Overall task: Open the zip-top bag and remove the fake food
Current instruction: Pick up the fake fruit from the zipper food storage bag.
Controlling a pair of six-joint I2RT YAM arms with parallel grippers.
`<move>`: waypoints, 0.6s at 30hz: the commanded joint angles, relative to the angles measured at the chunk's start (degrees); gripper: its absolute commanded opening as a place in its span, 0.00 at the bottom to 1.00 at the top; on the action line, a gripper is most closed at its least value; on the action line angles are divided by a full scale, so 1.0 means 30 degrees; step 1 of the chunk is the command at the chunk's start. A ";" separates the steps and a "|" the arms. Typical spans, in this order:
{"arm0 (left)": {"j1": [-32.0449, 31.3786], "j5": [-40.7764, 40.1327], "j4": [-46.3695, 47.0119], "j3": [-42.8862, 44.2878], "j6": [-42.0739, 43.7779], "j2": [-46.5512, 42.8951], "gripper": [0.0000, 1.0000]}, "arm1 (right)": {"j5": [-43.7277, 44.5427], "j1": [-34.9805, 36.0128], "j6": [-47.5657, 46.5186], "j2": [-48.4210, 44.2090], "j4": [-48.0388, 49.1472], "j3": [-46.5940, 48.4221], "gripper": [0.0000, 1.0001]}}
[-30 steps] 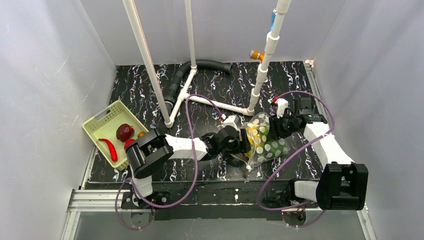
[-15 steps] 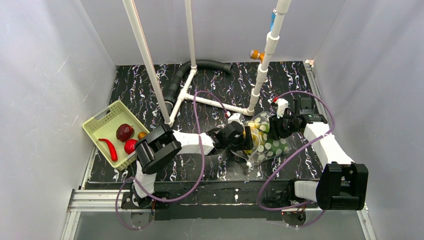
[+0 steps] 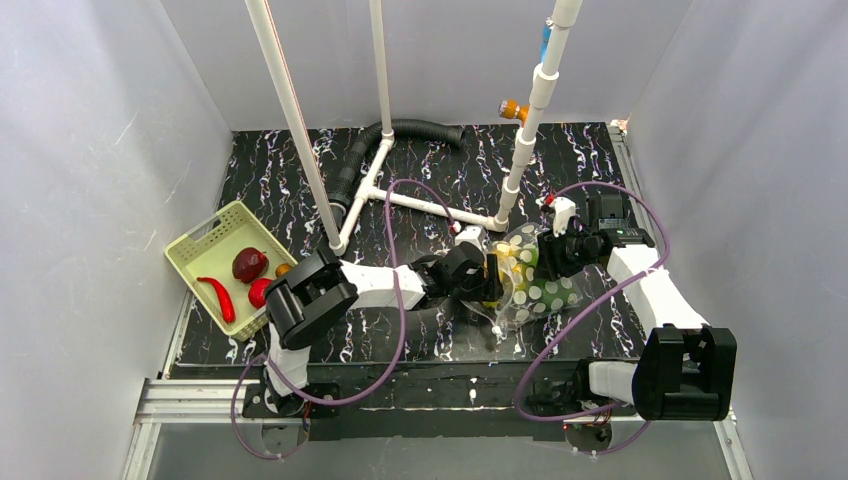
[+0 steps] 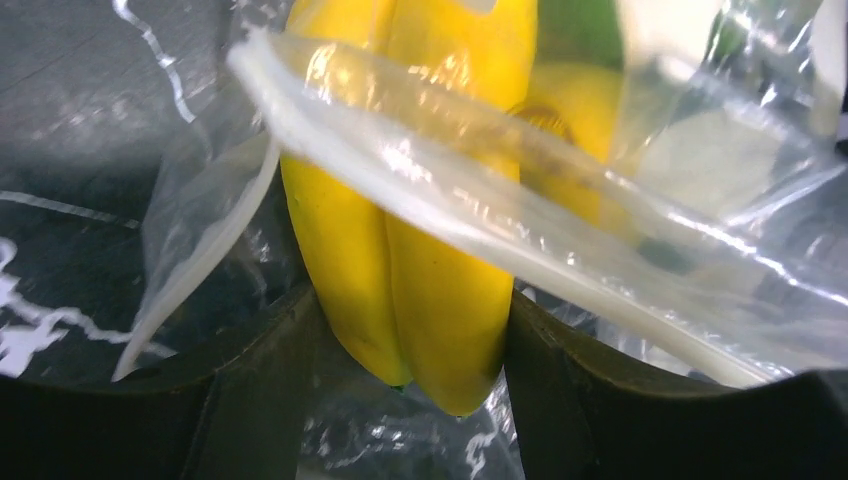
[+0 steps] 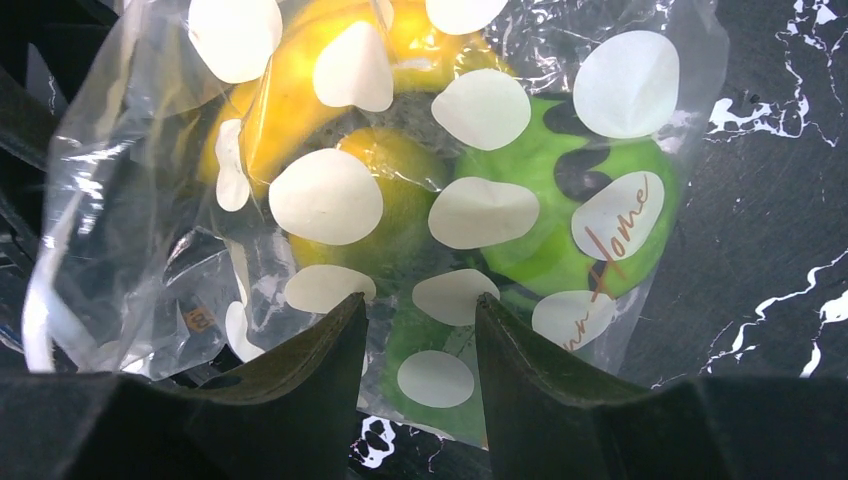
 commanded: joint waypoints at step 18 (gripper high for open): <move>0.0274 0.2228 -0.5017 -0.1131 0.3233 -0.4322 0.03 | -0.1742 0.0101 -0.0701 -0.0966 -0.0345 0.0249 0.51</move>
